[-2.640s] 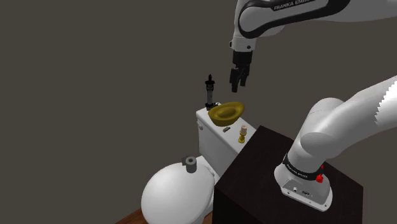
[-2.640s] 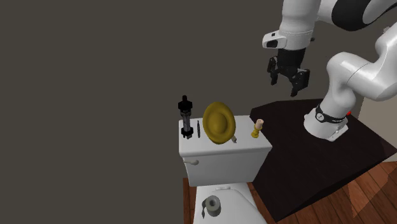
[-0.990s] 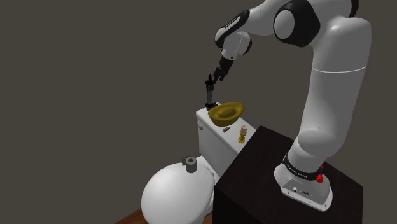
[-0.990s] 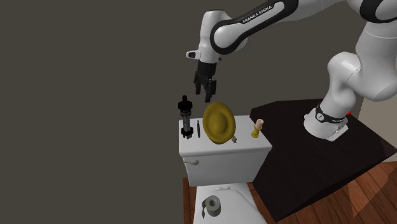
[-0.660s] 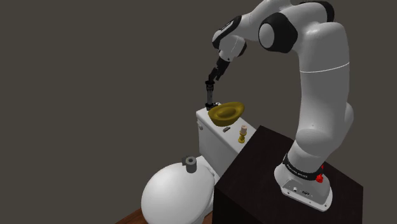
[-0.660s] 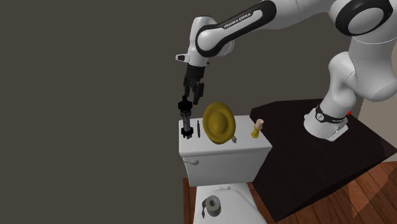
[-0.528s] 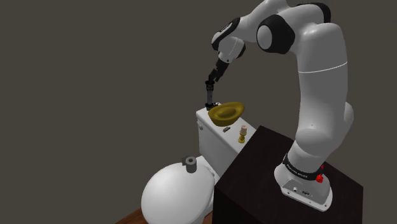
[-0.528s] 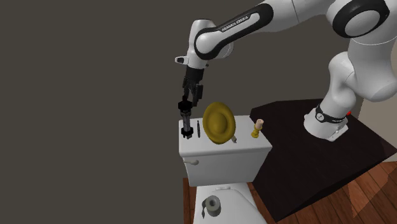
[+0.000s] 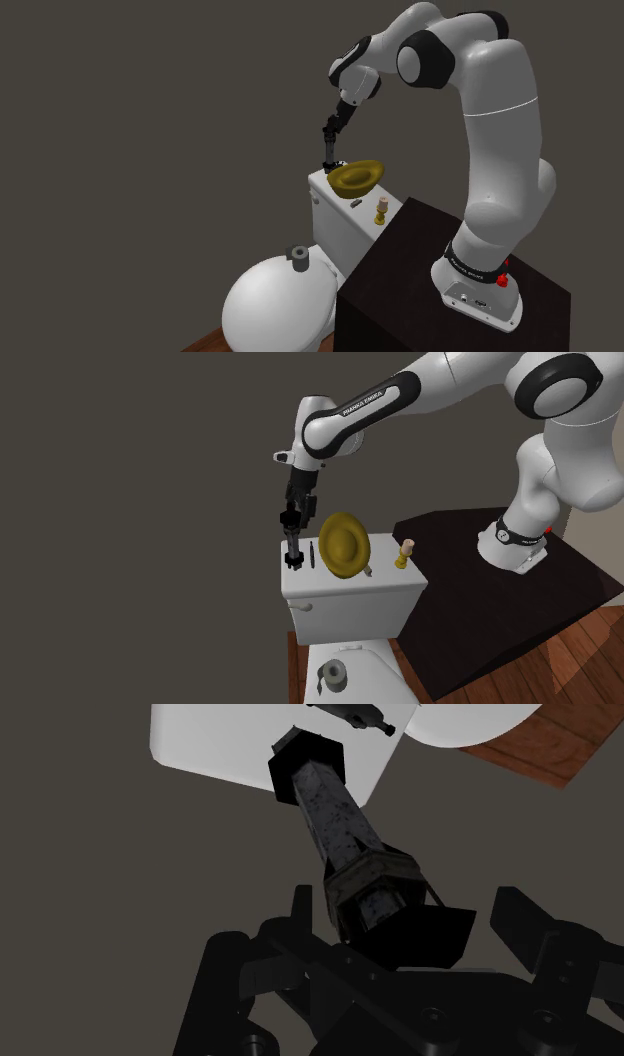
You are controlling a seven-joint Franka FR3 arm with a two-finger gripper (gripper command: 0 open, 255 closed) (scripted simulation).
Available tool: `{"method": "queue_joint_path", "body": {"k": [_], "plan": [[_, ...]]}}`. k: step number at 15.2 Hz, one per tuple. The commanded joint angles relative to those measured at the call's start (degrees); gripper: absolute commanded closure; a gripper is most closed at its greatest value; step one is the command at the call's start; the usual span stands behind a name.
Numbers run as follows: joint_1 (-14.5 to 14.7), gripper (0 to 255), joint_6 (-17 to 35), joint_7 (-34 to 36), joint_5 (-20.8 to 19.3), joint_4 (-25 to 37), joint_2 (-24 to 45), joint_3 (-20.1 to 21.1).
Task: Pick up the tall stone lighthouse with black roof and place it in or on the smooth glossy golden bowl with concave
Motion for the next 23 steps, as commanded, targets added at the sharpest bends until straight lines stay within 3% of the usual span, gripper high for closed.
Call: {"method": "queue_joint_path", "body": {"k": [1,4,5,14,23], "plan": [[0.0,0,0.04,-0.01,0.03,0.02,0.05,0.02],[0.0,0,0.03,-0.01,0.03,0.02,0.05,0.02],[0.0,255,0.03,-0.01,0.03,0.02,0.05,0.02],[0.0,255,0.04,-0.01,0.03,0.02,0.05,0.02],[0.88,255,-3.88,3.64,-3.34,1.26,-3.73,-1.52]]}}
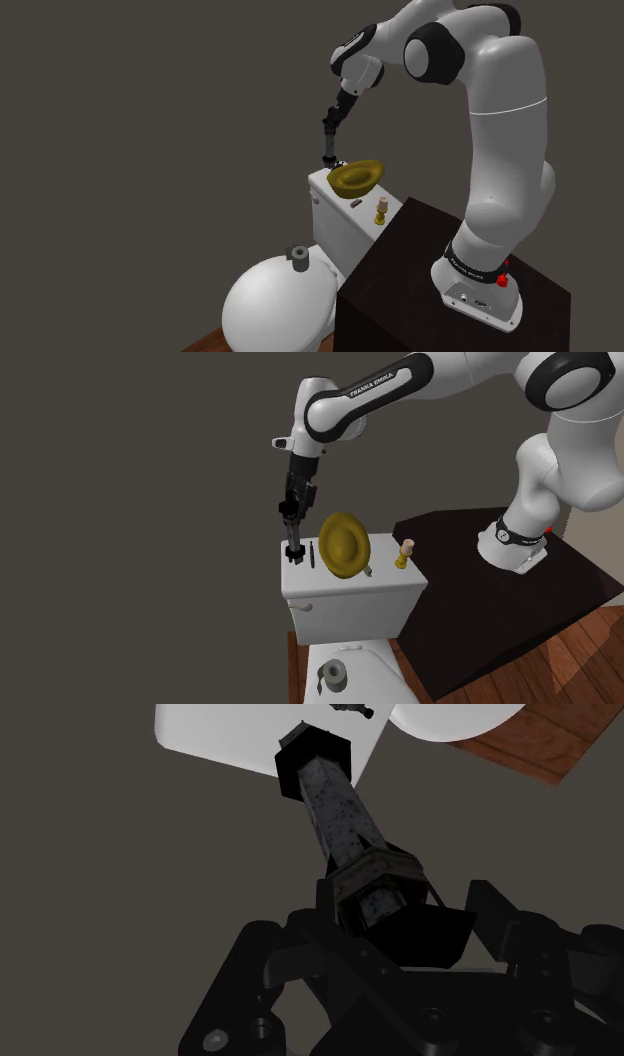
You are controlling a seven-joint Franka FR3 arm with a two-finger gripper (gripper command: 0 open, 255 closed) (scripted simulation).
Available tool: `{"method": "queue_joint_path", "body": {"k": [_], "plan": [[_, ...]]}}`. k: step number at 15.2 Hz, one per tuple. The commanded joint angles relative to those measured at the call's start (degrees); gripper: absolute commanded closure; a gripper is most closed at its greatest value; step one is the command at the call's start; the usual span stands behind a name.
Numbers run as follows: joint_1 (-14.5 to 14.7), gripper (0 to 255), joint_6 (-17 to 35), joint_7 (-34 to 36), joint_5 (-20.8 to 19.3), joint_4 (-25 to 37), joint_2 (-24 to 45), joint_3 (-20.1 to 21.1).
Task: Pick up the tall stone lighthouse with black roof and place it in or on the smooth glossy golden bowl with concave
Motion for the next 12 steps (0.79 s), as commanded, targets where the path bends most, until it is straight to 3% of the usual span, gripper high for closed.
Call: {"method": "queue_joint_path", "body": {"k": [1,12], "plan": [[0.2,255,-0.95,0.9,-0.73,0.5,-0.73,-0.29],[0.79,255,-6.39,5.16,-4.32,3.66,-4.33,-1.66]]}}
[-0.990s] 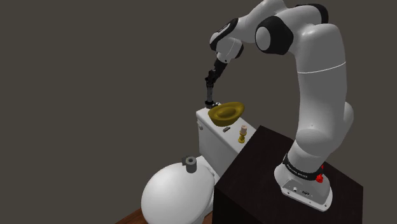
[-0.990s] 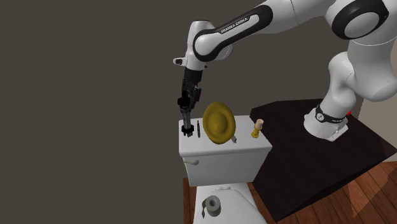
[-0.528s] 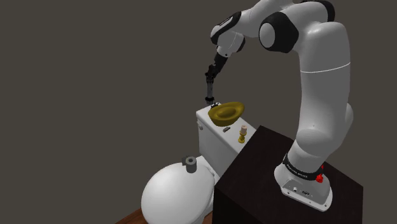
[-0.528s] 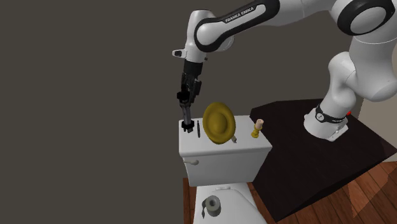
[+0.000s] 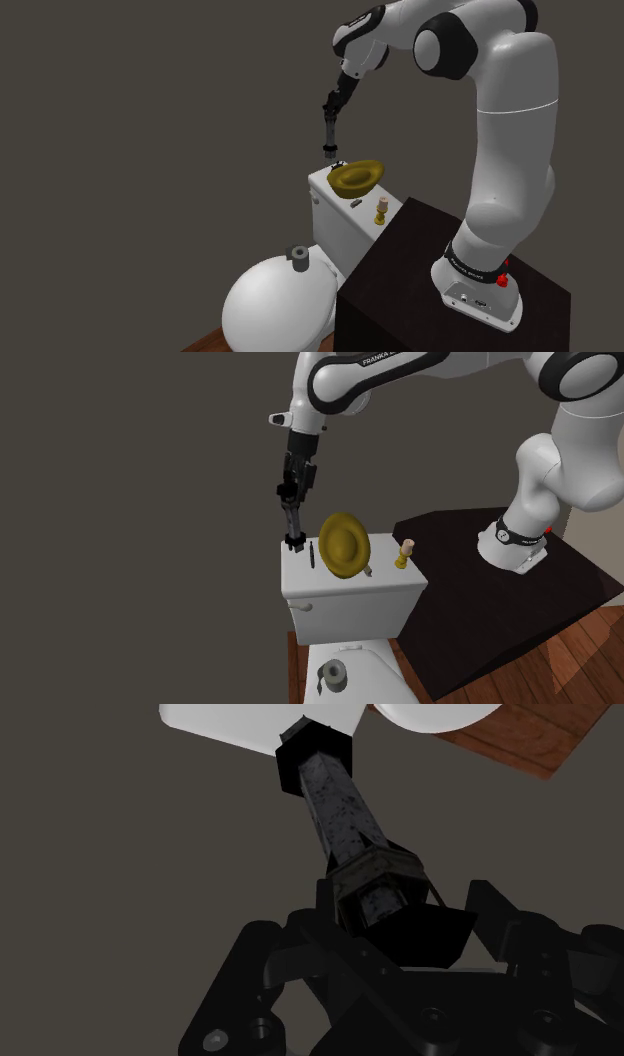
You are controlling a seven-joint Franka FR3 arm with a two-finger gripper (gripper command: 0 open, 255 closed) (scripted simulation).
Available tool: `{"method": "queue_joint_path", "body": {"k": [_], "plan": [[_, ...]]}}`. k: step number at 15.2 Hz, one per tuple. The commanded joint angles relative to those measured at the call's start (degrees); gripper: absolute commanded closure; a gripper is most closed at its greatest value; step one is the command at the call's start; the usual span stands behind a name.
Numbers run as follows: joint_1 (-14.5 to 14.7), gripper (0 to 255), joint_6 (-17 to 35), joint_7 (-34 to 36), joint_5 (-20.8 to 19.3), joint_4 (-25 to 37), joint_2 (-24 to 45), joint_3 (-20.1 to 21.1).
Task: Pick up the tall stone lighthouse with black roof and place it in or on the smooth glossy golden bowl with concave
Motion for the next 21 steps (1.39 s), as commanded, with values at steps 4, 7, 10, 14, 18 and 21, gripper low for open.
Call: {"method": "queue_joint_path", "body": {"k": [4,7,10,14,18,21], "plan": [[0.15,255,-2.66,1.87,-1.42,1.92,-1.31,-0.48],[0.17,255,-4.34,2.94,-2.17,3.26,-1.96,-0.73],[0.15,255,-6.07,3.99,-2.85,4.73,-2.51,-0.95],[1.16,255,-6.26,4.59,-5.07,0.46,-7.65,-1.74],[2.51,255,-5.47,5.71,-9.55,-8.43,-17.35,-2.64],[2.73,255,-5.56,7.18,-13.26,-14.16,-24.57,-2.75]]}}
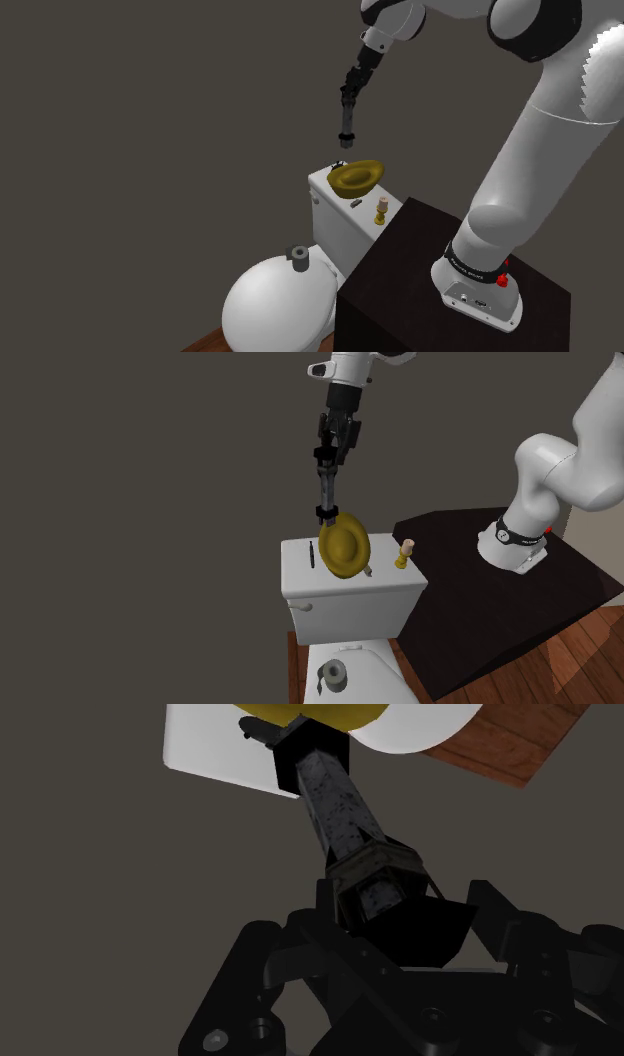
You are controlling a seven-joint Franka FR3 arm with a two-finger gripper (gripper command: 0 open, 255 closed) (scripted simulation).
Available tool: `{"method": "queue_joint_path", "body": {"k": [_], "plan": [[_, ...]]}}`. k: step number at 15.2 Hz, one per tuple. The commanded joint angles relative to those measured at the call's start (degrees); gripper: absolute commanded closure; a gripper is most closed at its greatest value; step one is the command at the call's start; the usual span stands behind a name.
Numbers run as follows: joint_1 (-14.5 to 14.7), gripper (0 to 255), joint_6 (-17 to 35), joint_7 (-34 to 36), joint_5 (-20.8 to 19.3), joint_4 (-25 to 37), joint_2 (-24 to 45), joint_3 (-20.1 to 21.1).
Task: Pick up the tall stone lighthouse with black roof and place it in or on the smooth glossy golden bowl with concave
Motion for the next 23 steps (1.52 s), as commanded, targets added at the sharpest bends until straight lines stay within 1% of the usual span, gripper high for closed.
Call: {"method": "queue_joint_path", "body": {"k": [1,5,14,23], "plan": [[-0.08,255,-0.33,1.37,-2.61,-3.5,-5.08,0.0],[-1.43,255,-2.07,3.84,-7.53,-9.92,-14.91,0.88],[-1.48,255,4.07,0.78,-5.98,-15.52,-13.65,0.57],[-1.01,255,10.07,-2.93,-3.49,-20.13,-11.31,-0.16]]}}
